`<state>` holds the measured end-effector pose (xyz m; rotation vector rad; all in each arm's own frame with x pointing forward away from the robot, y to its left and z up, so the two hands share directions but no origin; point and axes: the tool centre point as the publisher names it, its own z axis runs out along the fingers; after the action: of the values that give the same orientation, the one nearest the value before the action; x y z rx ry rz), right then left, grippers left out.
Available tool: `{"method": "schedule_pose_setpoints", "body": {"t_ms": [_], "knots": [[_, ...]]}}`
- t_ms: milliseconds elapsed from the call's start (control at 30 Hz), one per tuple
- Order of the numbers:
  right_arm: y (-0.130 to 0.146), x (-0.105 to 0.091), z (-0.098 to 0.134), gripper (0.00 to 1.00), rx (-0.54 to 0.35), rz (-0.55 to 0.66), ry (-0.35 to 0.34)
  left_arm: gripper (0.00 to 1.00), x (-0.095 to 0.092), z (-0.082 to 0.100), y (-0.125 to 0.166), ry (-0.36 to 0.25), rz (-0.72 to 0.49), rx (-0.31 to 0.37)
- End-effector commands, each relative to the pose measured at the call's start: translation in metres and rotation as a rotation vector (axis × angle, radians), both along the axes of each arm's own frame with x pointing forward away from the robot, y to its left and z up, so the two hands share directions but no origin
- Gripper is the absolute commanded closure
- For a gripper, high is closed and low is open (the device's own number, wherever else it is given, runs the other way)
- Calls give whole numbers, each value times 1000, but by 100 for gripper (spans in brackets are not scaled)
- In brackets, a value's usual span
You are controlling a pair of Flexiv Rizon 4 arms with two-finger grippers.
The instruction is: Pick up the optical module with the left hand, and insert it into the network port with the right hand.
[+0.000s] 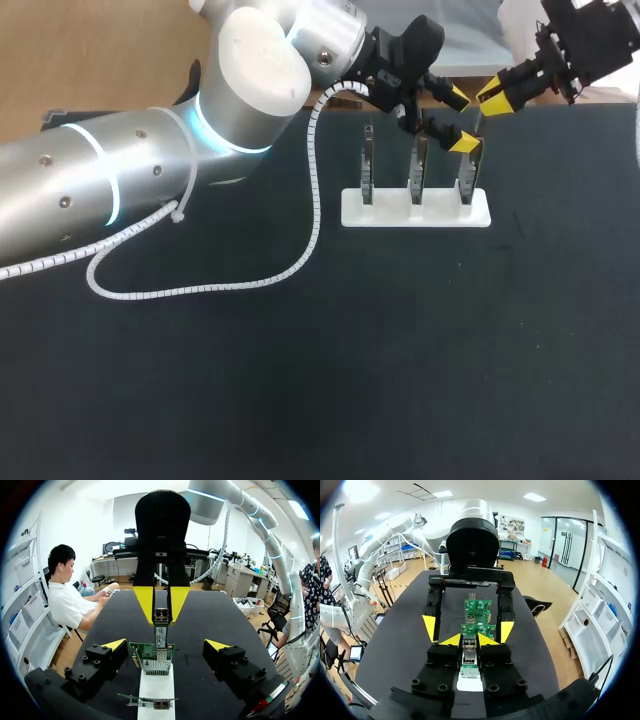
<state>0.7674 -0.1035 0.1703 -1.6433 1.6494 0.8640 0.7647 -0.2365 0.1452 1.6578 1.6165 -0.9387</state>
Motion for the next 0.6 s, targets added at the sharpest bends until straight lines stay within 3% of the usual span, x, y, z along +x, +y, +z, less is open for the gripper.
{"method": "schedule_pose_setpoints", "body": {"t_ms": [33,600], "knots": [[0,0,-1,100,2,2,-1,0,2,0,-1,2,-4,4],[0,-2,-3,100,-13,8,6,0,2,0,-1,2,-4,4]]}}
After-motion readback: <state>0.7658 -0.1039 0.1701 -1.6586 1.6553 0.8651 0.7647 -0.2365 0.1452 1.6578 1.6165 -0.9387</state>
